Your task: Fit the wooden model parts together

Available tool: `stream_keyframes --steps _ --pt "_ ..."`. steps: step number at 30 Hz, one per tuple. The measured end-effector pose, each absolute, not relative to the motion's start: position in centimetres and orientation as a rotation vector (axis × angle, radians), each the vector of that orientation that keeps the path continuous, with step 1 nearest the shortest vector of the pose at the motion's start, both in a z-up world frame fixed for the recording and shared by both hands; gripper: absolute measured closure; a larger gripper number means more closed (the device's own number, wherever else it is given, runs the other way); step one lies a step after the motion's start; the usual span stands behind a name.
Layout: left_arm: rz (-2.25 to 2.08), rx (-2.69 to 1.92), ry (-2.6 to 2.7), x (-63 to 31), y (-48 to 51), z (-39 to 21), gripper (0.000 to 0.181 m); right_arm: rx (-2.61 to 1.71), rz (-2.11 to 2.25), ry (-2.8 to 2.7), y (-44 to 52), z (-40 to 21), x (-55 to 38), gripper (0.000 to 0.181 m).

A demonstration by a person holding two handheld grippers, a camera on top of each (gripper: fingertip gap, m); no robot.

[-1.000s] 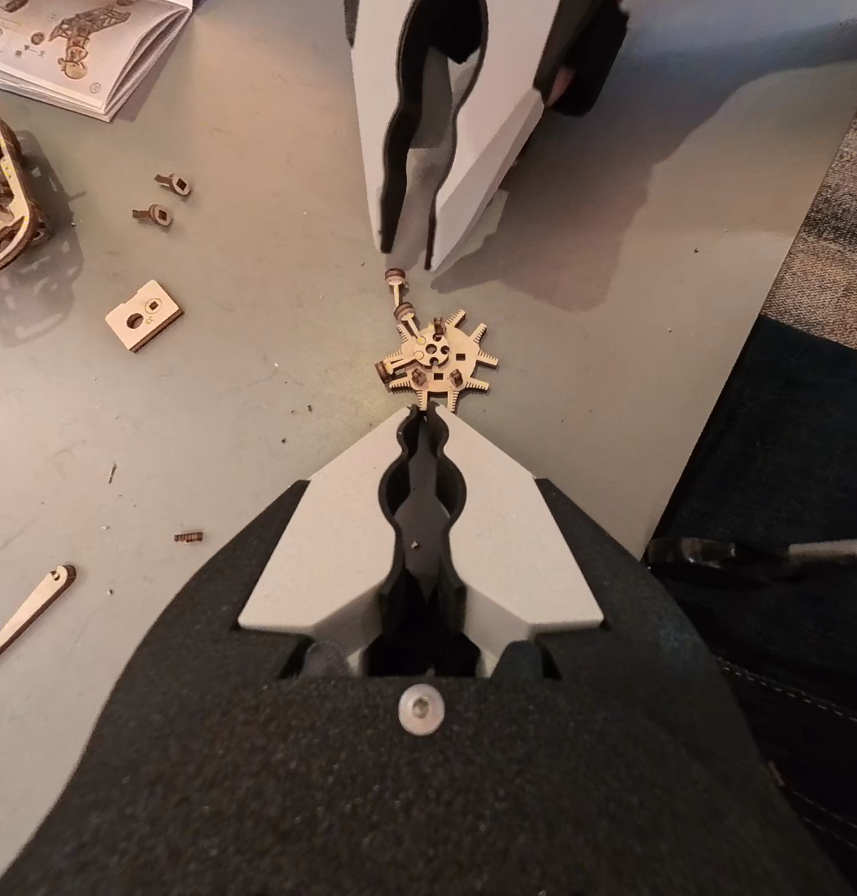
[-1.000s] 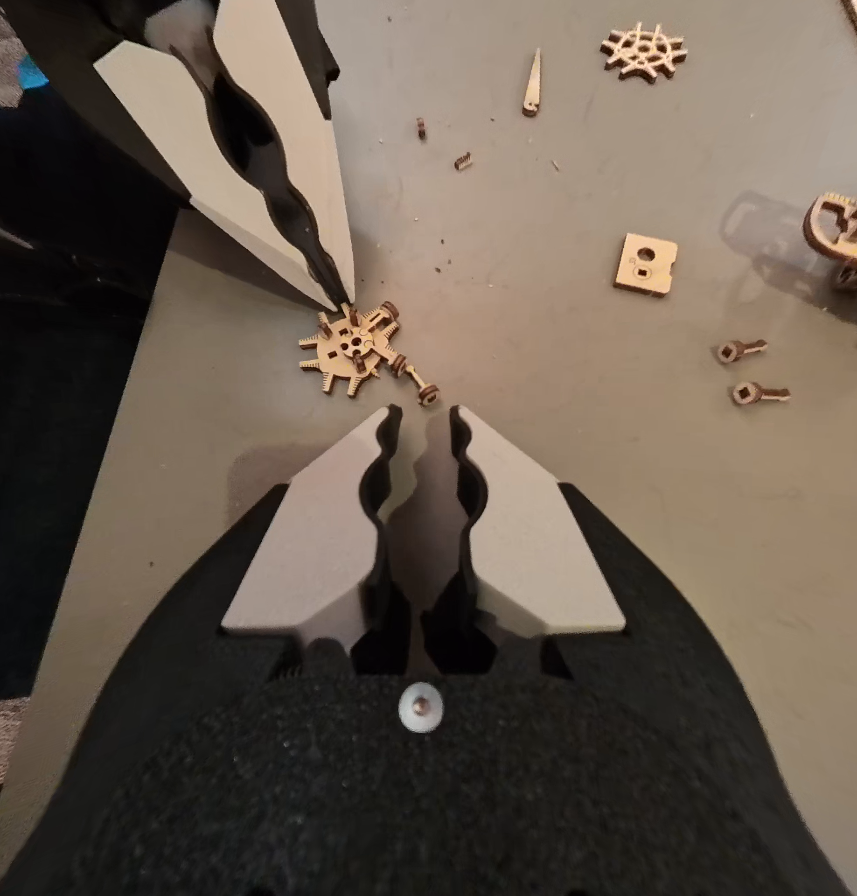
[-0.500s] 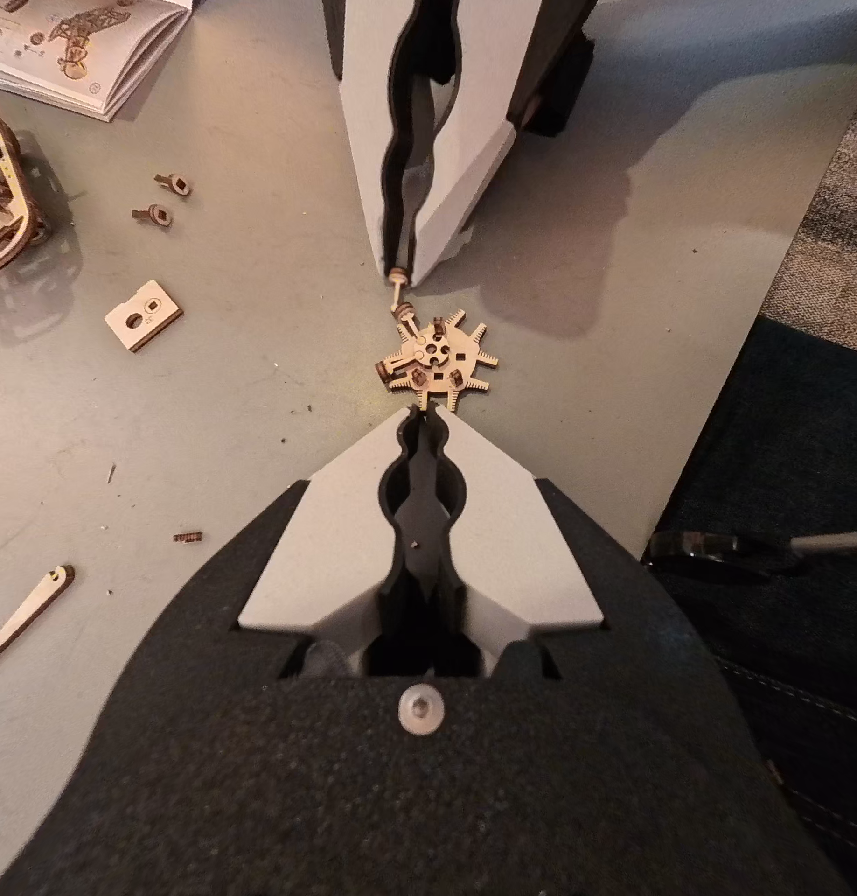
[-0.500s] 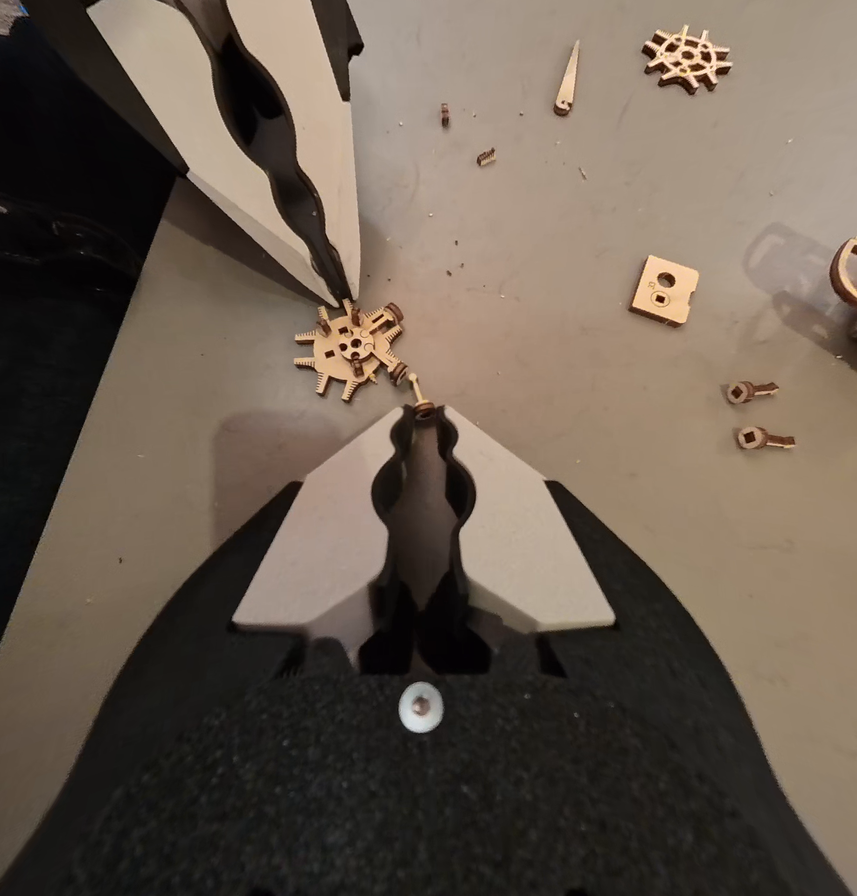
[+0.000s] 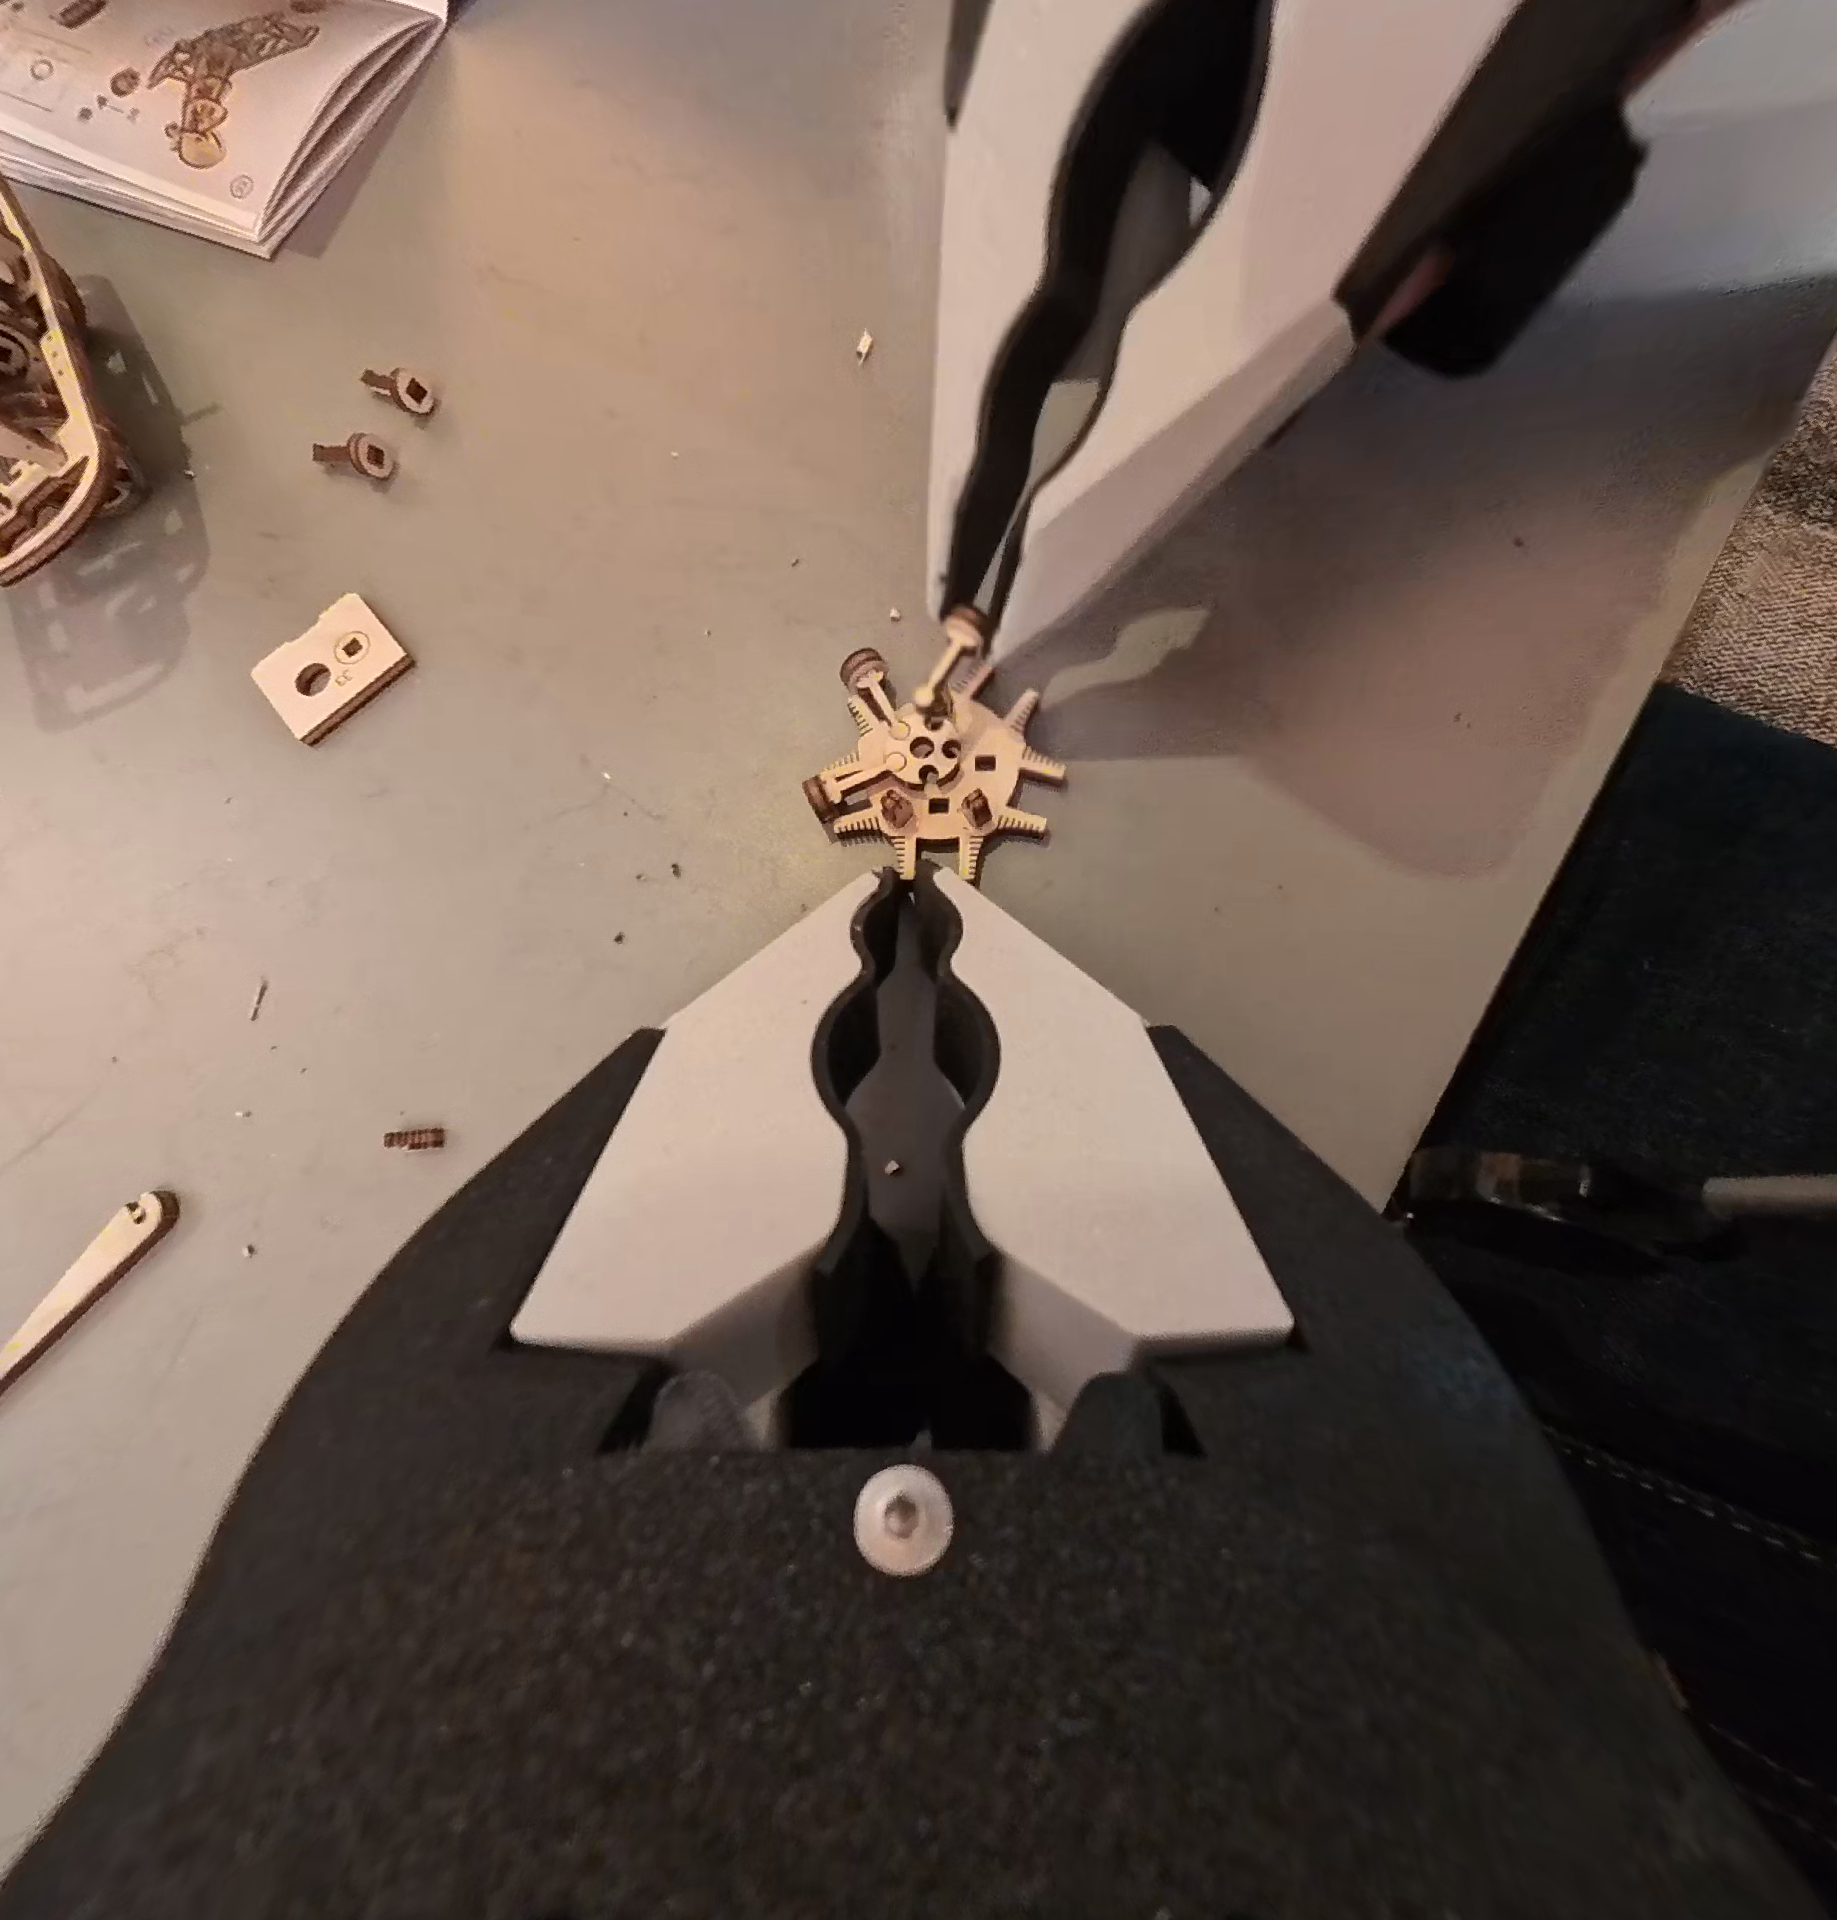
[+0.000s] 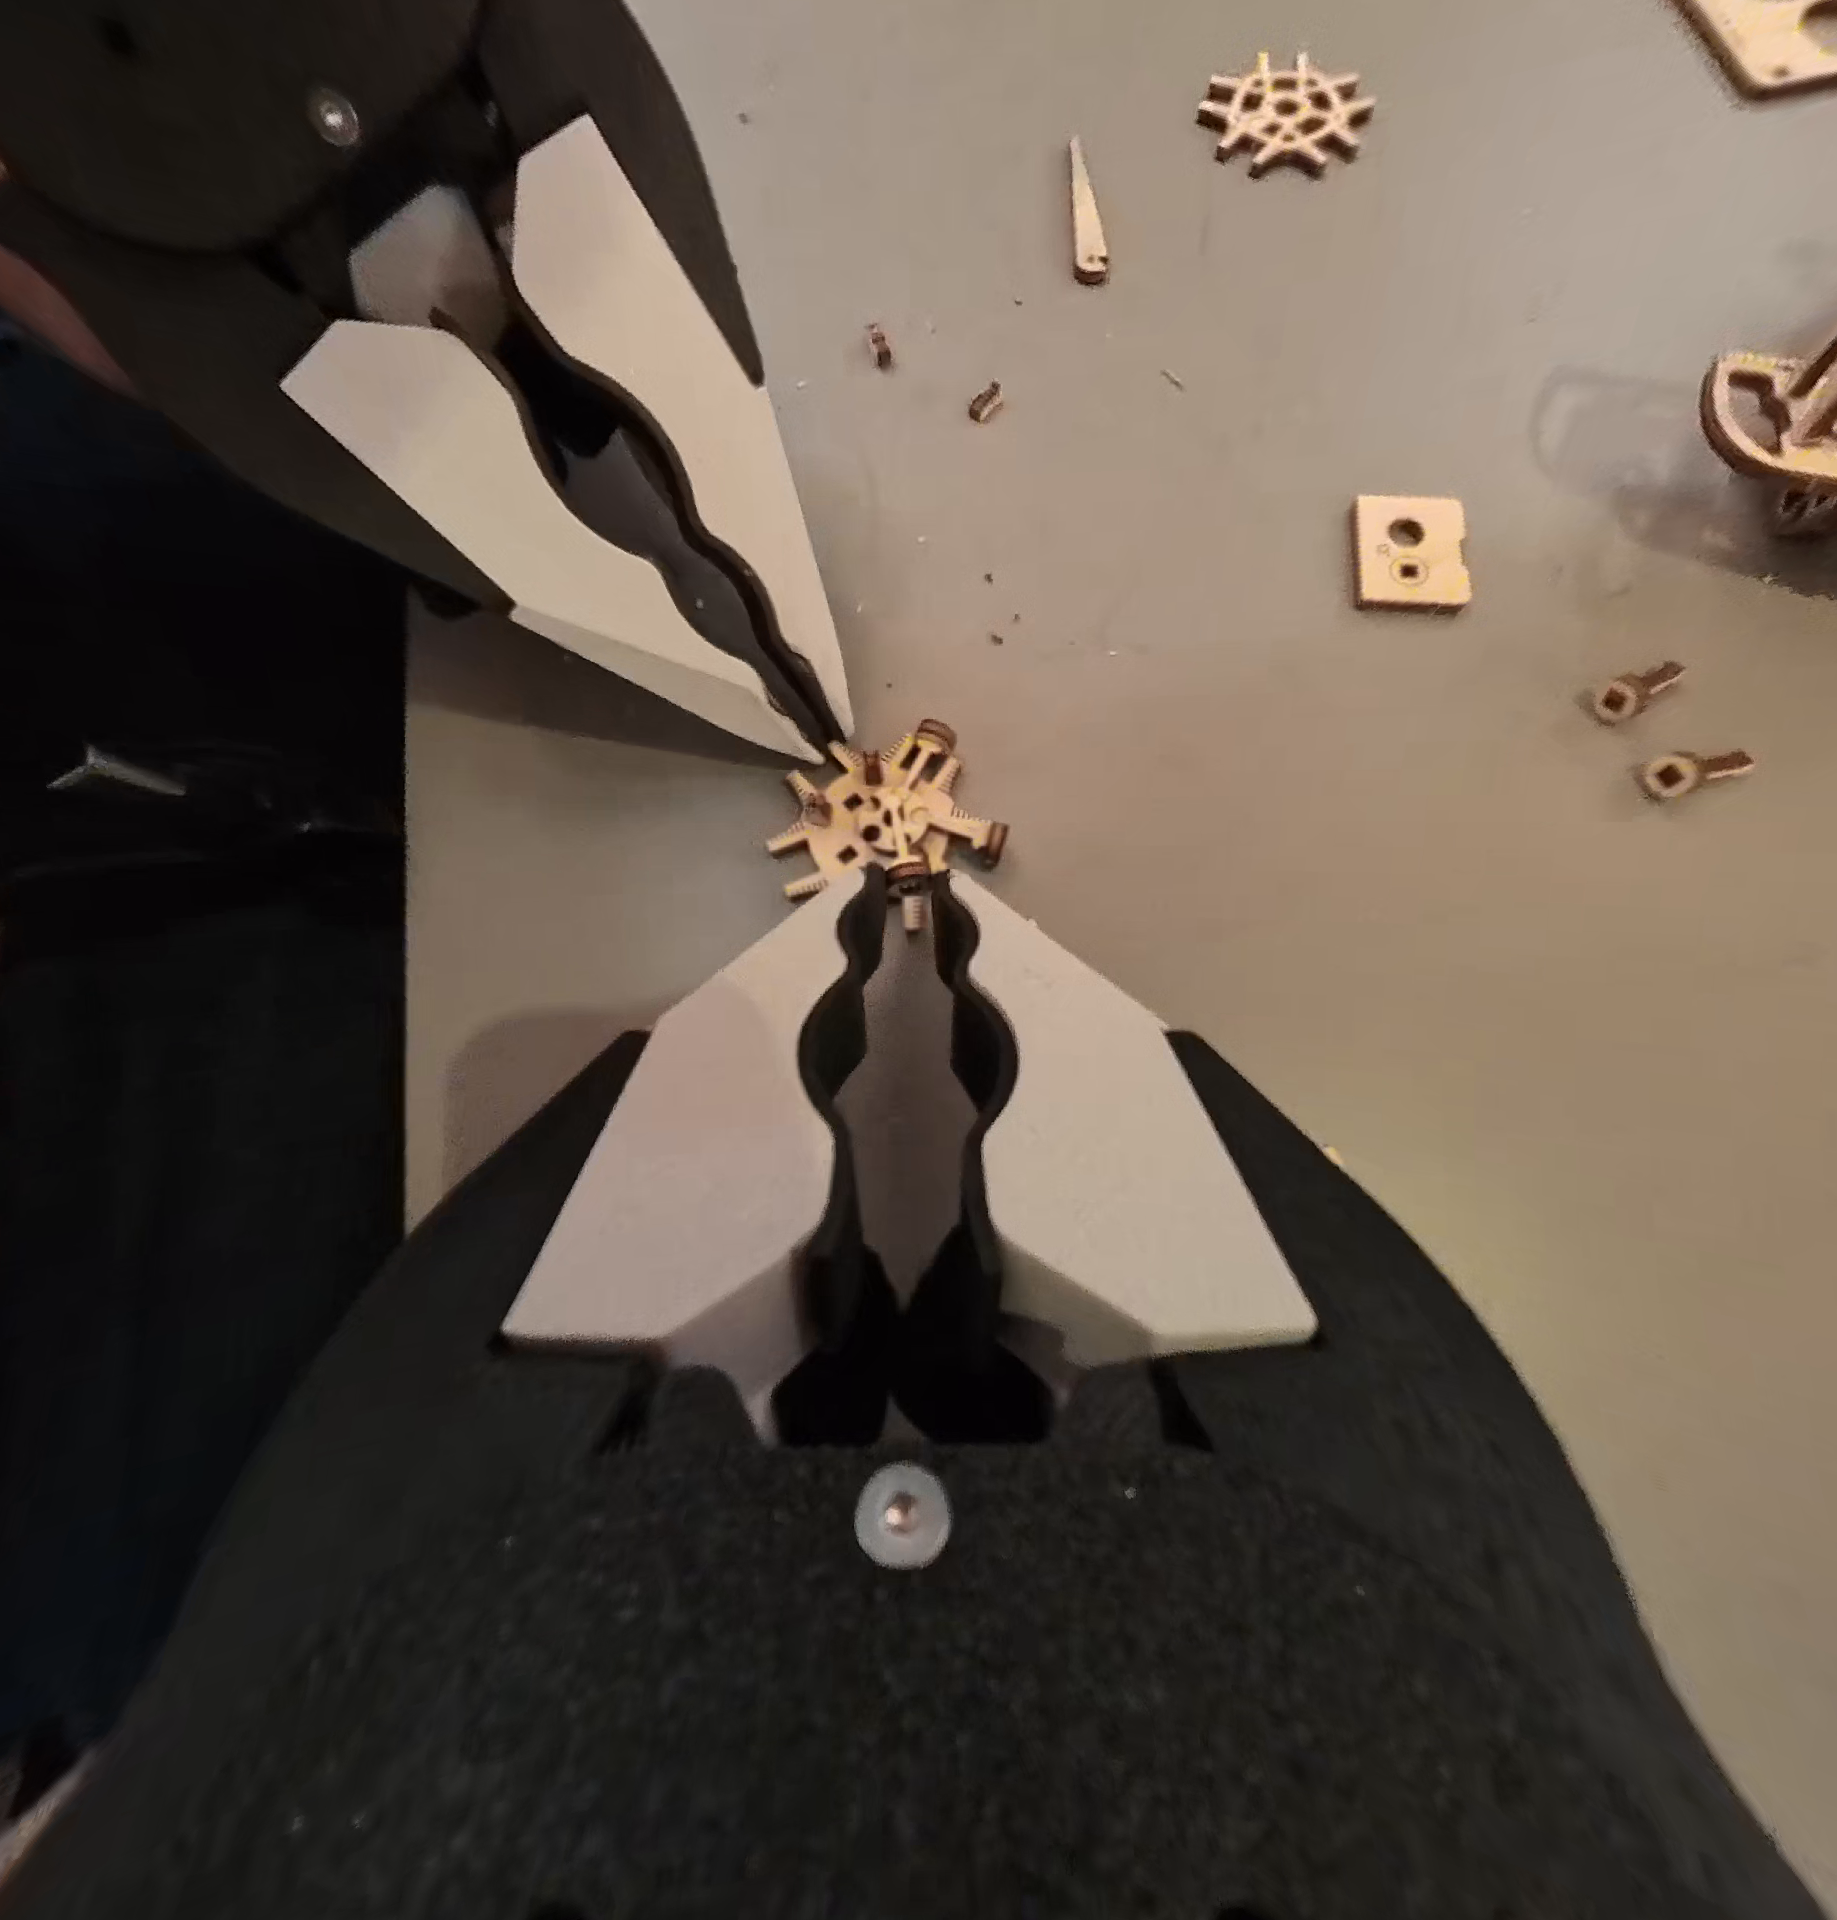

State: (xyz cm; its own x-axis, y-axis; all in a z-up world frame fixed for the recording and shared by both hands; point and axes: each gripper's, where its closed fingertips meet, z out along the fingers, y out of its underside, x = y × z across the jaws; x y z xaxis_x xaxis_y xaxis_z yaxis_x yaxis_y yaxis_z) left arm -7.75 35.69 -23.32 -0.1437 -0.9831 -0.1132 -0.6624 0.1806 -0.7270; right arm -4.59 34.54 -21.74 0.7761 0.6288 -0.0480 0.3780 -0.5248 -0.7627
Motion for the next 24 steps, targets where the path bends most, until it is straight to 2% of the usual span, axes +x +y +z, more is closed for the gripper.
stream_keyframes --steps 24 --pt "-0.701 -1.567 1.849 -7.74 35.95 -23.33 0.181 -2.311 0.140 -0.464 34.30 -22.52 -4.38 0.174"
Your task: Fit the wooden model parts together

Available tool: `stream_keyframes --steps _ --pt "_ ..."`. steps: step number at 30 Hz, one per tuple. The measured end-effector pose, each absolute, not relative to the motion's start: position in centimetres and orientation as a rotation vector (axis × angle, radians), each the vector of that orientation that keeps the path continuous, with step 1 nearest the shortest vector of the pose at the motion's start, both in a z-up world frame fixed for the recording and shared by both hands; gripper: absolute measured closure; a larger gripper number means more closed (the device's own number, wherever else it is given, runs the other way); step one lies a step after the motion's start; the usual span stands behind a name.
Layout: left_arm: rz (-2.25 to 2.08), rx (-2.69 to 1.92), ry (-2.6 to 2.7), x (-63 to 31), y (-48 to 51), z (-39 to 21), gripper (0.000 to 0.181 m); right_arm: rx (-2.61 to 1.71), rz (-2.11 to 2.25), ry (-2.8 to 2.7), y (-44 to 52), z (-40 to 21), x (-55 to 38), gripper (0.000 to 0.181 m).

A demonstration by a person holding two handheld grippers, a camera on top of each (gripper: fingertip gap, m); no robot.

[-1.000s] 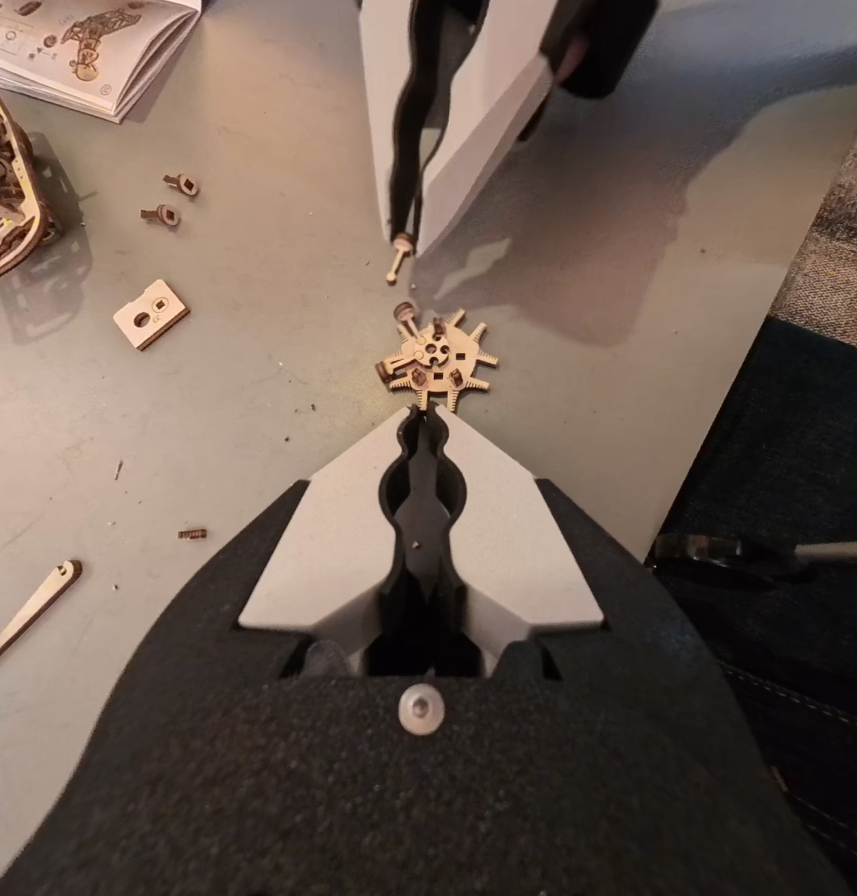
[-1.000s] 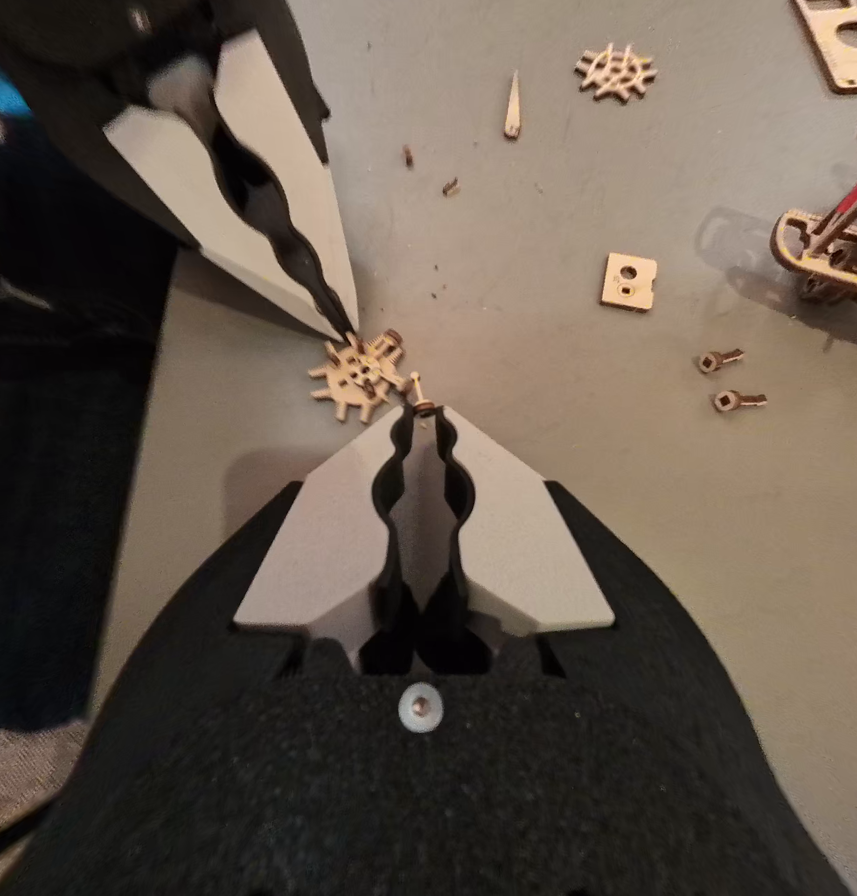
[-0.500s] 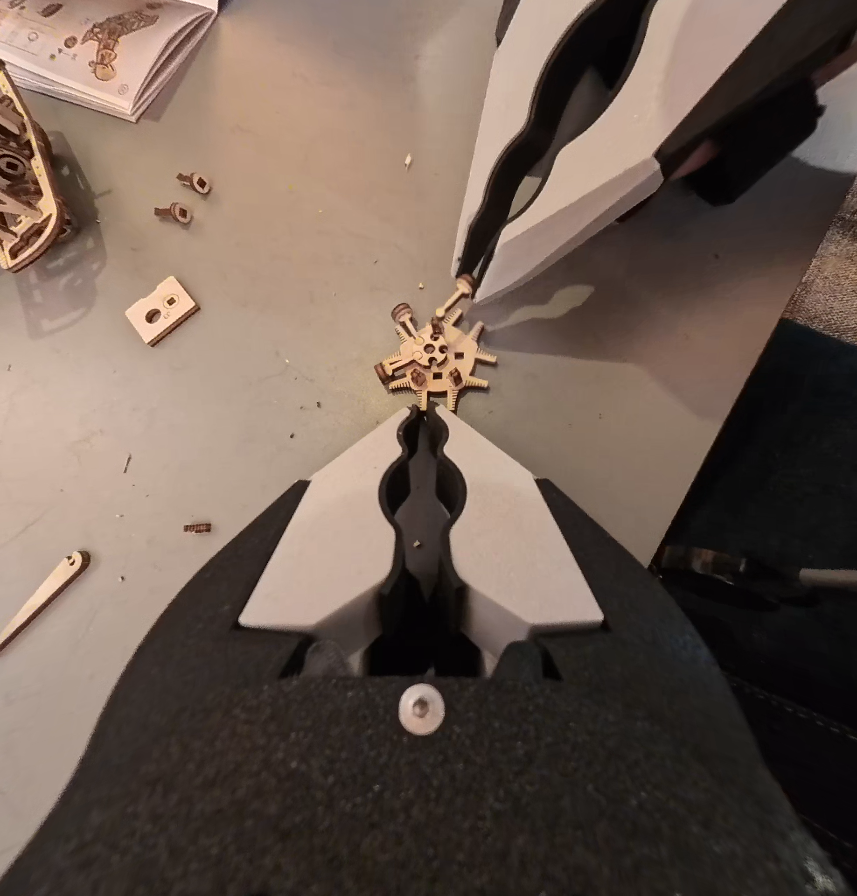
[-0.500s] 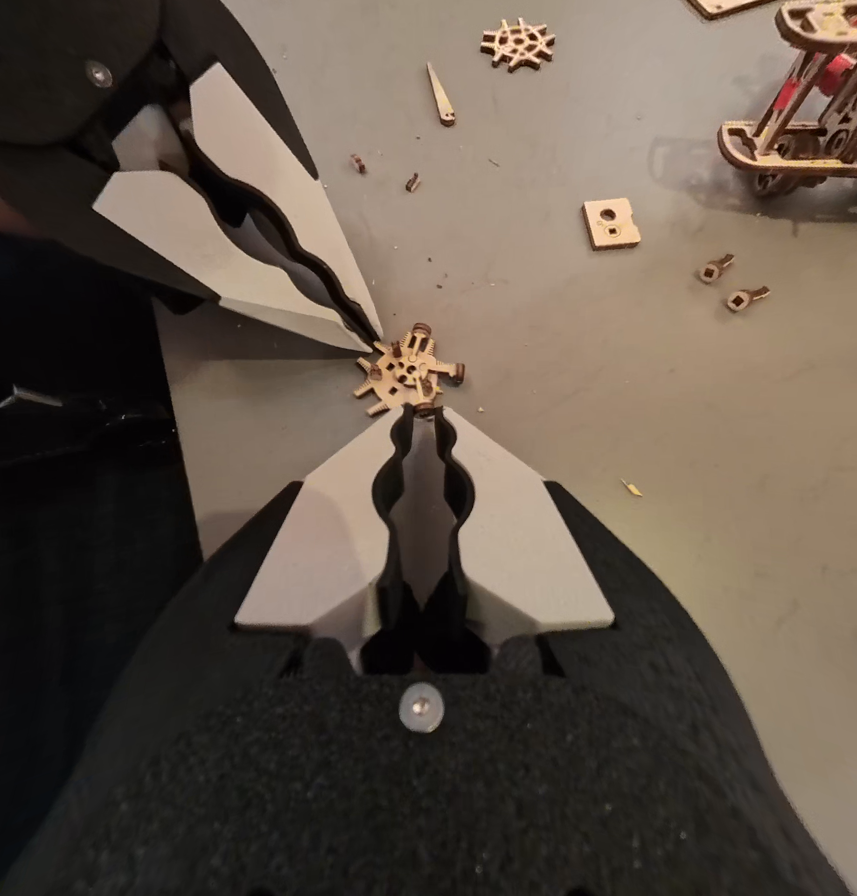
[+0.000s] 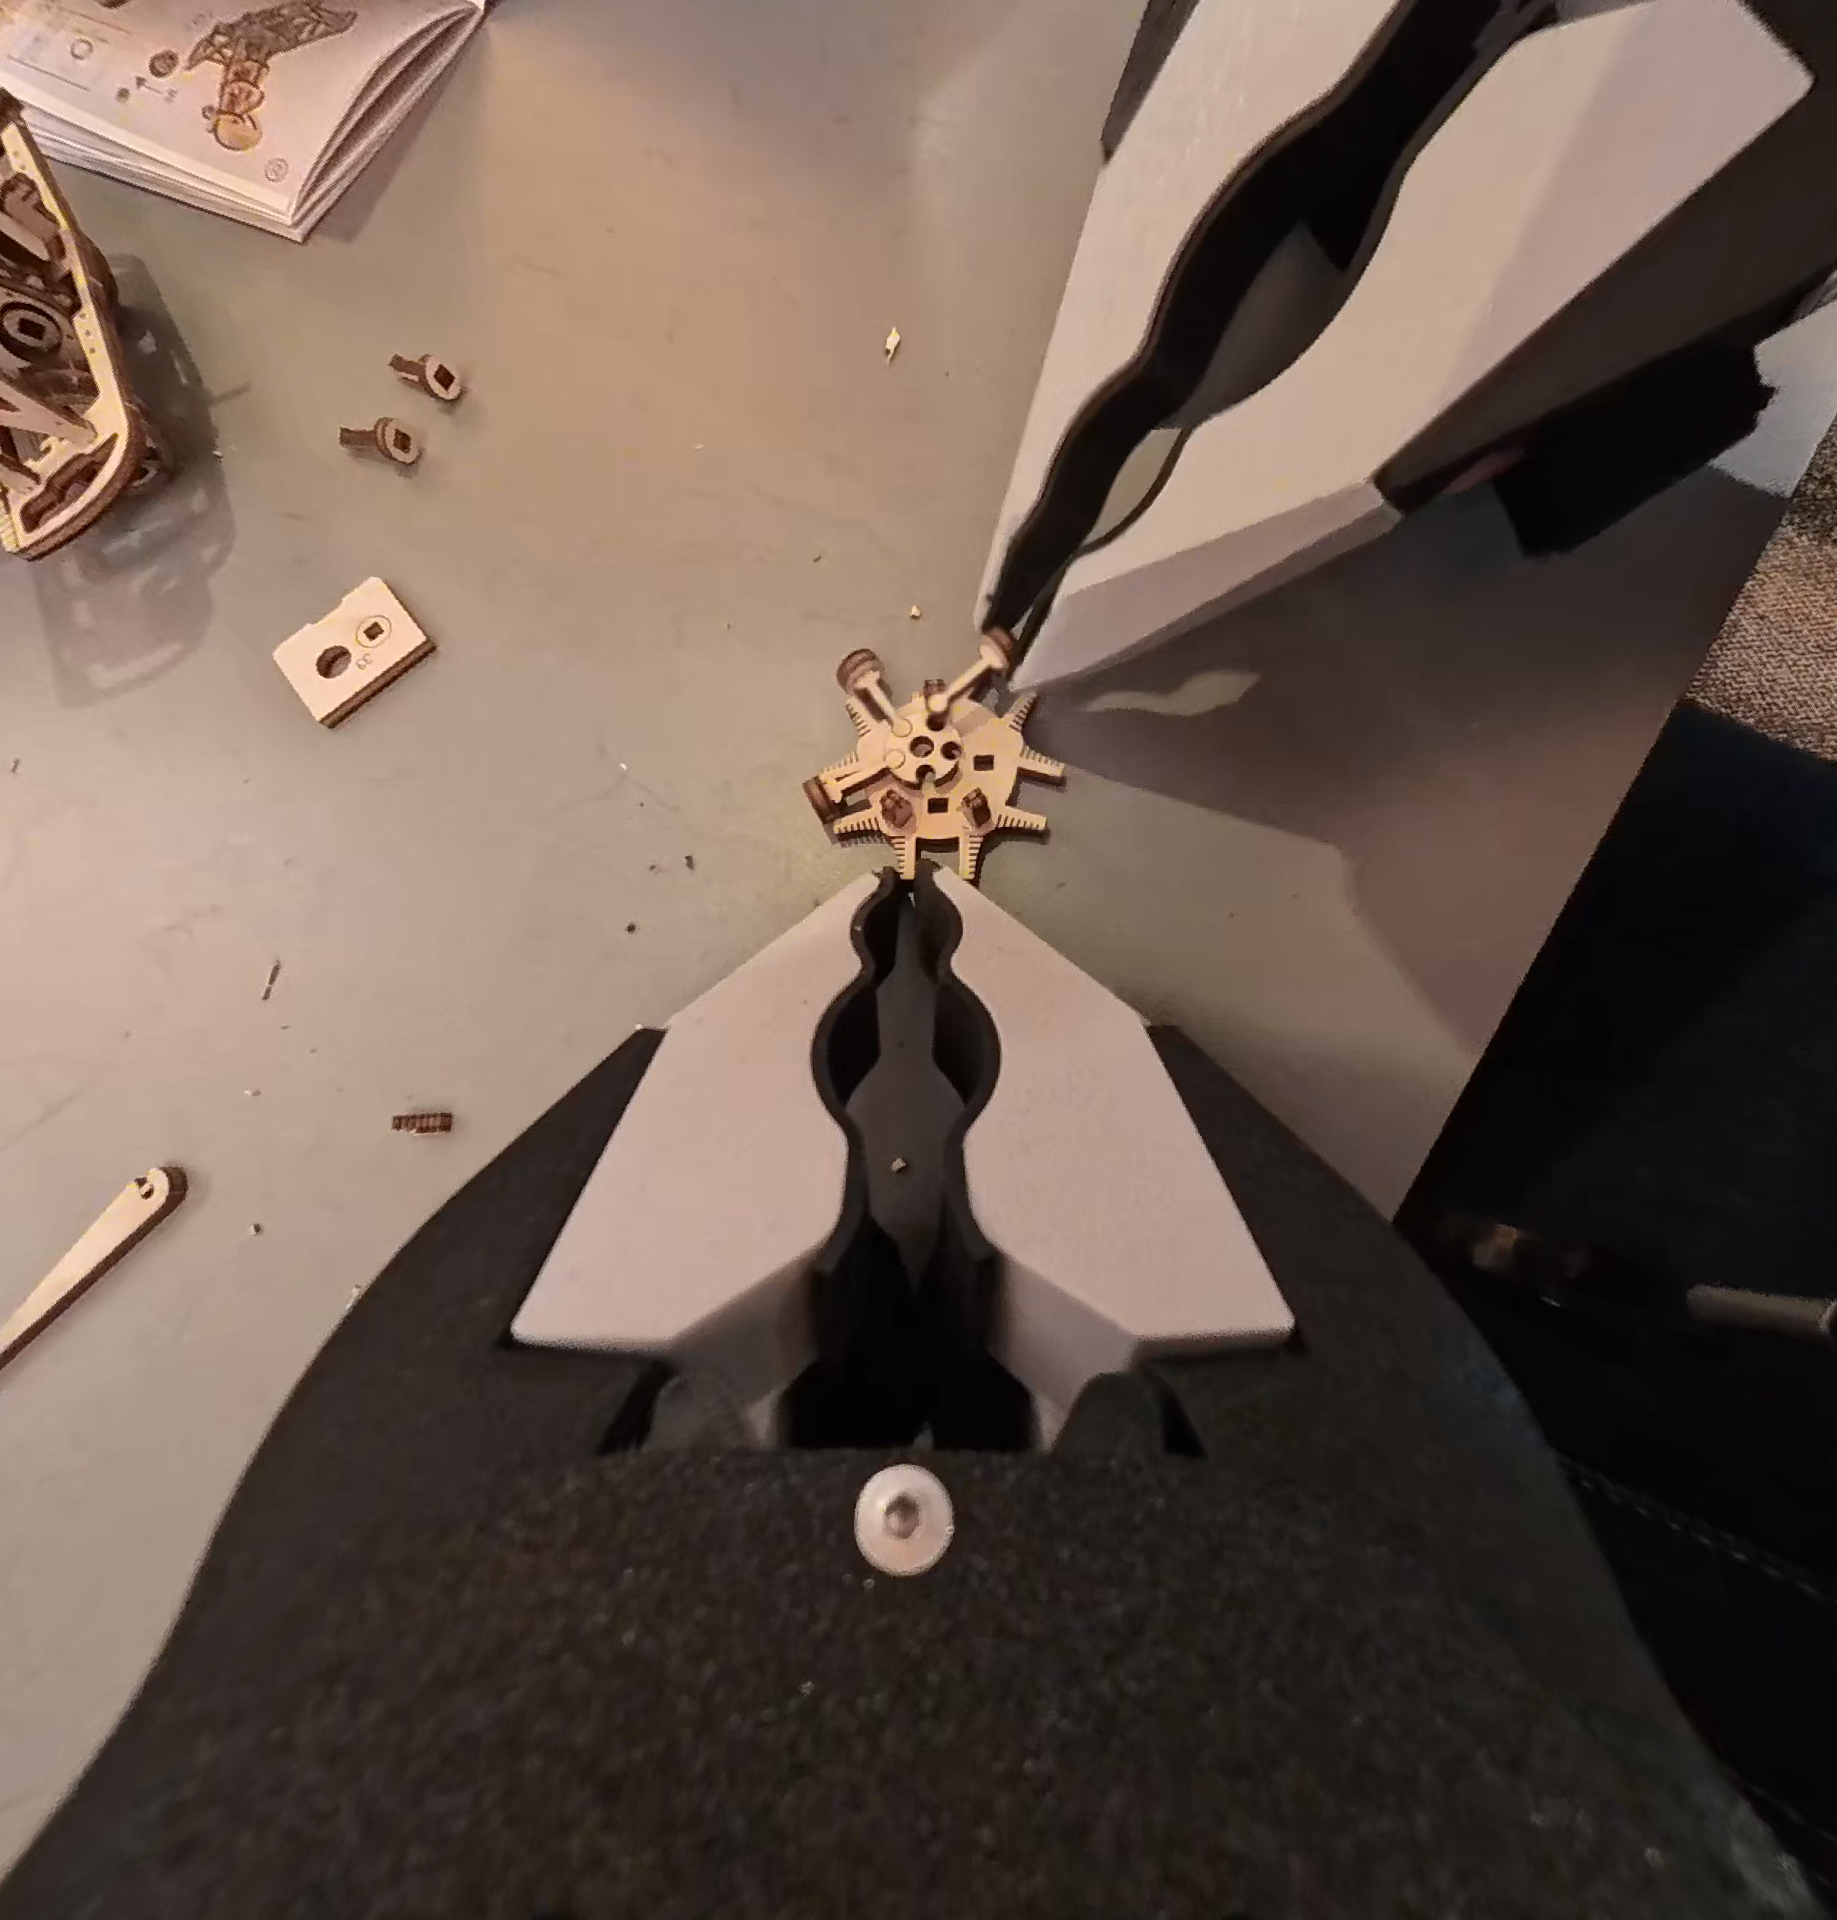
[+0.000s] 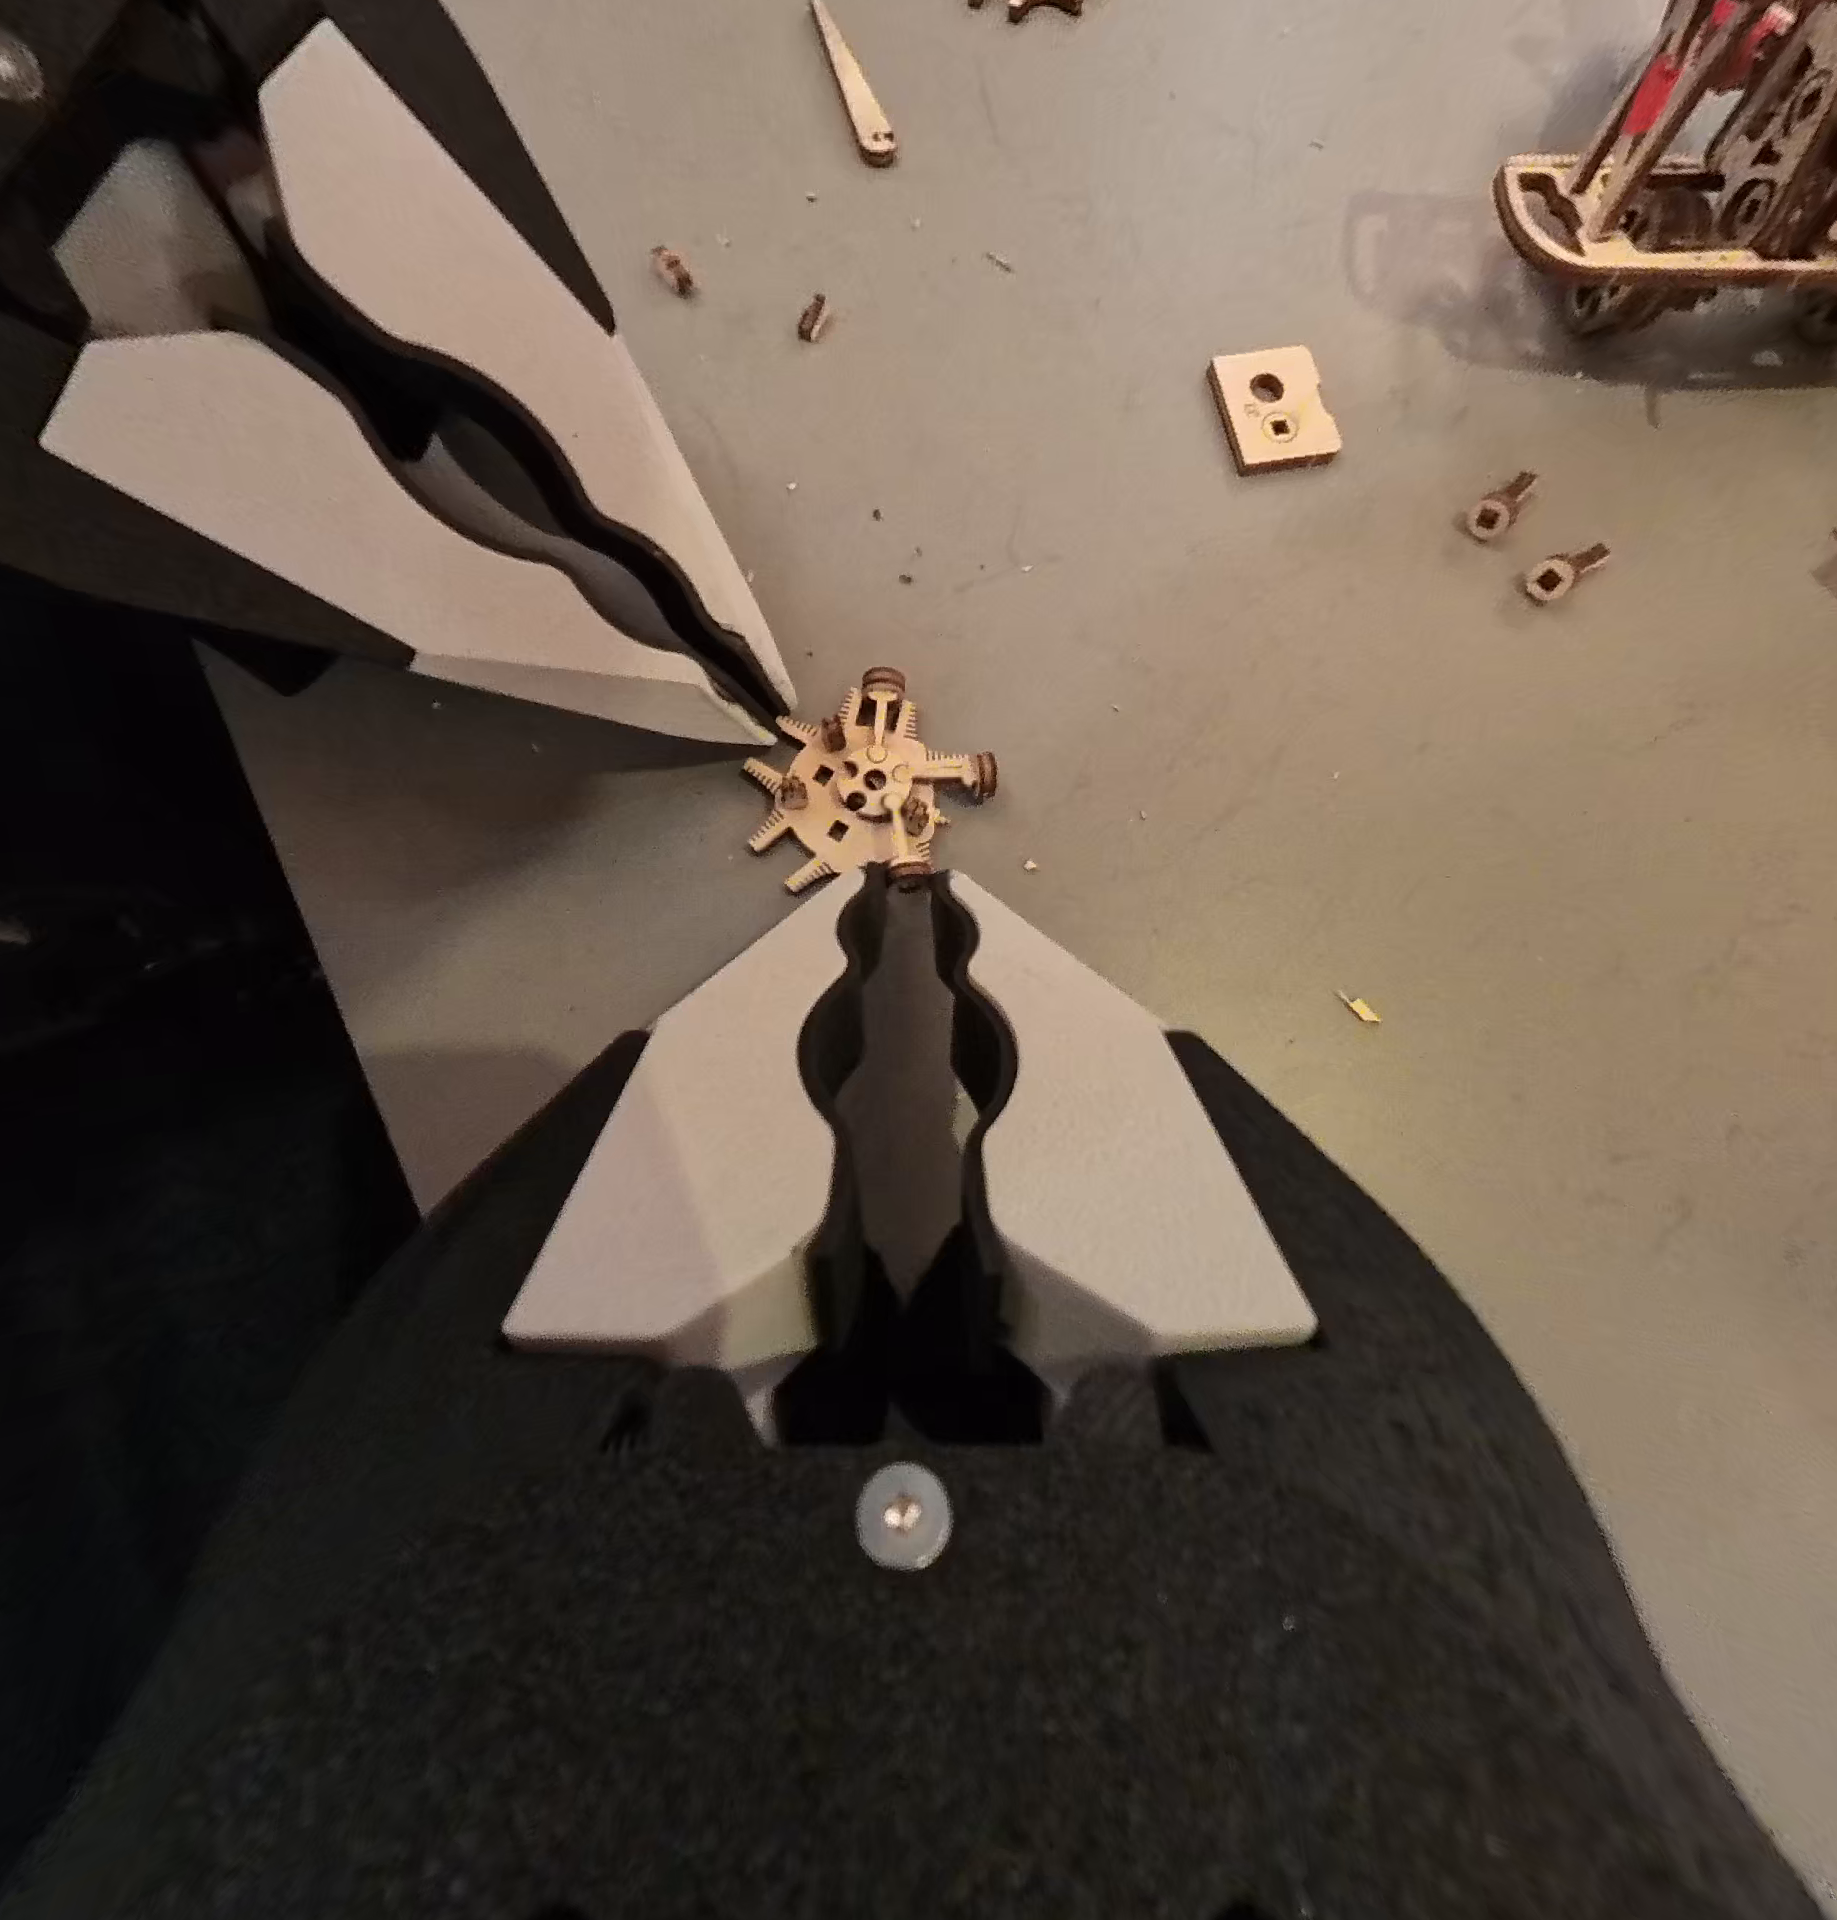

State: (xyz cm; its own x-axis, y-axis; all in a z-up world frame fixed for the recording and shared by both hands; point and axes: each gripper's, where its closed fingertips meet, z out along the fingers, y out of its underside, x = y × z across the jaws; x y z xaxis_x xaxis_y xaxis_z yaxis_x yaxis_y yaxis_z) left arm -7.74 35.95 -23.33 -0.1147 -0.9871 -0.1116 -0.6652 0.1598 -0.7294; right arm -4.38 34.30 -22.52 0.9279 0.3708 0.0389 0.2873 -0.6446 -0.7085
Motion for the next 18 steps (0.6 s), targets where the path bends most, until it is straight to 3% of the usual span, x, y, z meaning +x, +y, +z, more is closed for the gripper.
stream_keyframes --steps 18 --pt "-0.710 -1.569 1.852 -7.74 35.88 -23.34 0.181 -2.348 0.119 -0.505 34.30 -22.94 -4.56 0.174"
